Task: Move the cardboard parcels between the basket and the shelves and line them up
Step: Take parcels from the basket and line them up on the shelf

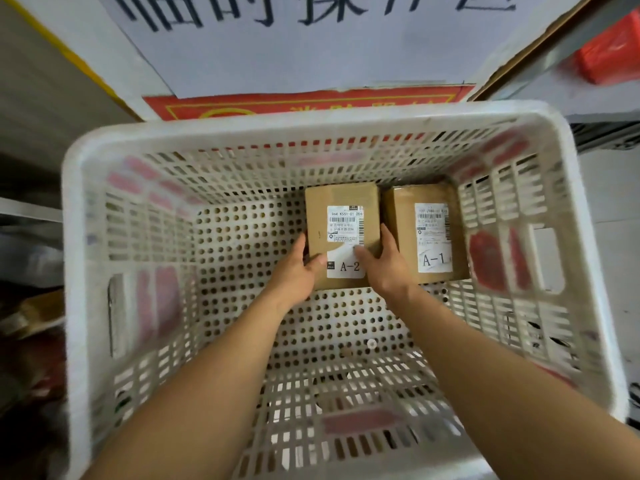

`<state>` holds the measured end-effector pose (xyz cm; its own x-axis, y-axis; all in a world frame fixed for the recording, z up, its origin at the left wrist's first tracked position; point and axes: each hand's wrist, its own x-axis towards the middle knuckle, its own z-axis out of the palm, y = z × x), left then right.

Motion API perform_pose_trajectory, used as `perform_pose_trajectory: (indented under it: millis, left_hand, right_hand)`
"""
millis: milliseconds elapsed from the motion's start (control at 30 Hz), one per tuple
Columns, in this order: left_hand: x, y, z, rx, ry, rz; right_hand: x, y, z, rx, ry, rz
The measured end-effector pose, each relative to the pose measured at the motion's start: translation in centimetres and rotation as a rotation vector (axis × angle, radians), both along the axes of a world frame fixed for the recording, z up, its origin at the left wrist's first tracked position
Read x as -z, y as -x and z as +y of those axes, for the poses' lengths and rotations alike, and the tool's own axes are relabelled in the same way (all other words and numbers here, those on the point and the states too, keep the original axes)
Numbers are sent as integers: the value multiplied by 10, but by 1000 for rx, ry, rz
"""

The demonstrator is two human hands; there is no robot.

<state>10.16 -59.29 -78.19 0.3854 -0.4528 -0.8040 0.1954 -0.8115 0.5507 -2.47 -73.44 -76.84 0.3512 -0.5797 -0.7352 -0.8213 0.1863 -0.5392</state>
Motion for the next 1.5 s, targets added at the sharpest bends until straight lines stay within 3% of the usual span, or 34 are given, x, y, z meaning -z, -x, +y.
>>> perform_pose_trajectory:
  millis: [267, 567, 767, 1033, 1300, 1500]
  left_hand:
    - [-44, -4, 22, -21, 21, 74]
    - [-162, -1, 81, -86, 195, -25]
    - [-270, -18, 128, -80, 351, -171]
    - [-391, -23, 185, -107, 476, -198]
    - [-439, -14, 216, -263, 559, -286]
    - [-482, -18, 253, -443, 473, -501]
  right_hand:
    - [-28, 4, 23, 156, -143, -158]
    - [-137, 15, 81, 372, -309, -344]
    - [-241, 3, 114, 281, -289, -519]
    - [-378, -4, 161, 178, -243, -664]
    - [-437, -9, 182, 28, -194, -751]
    - [-476, -56, 199, -234, -227, -835]
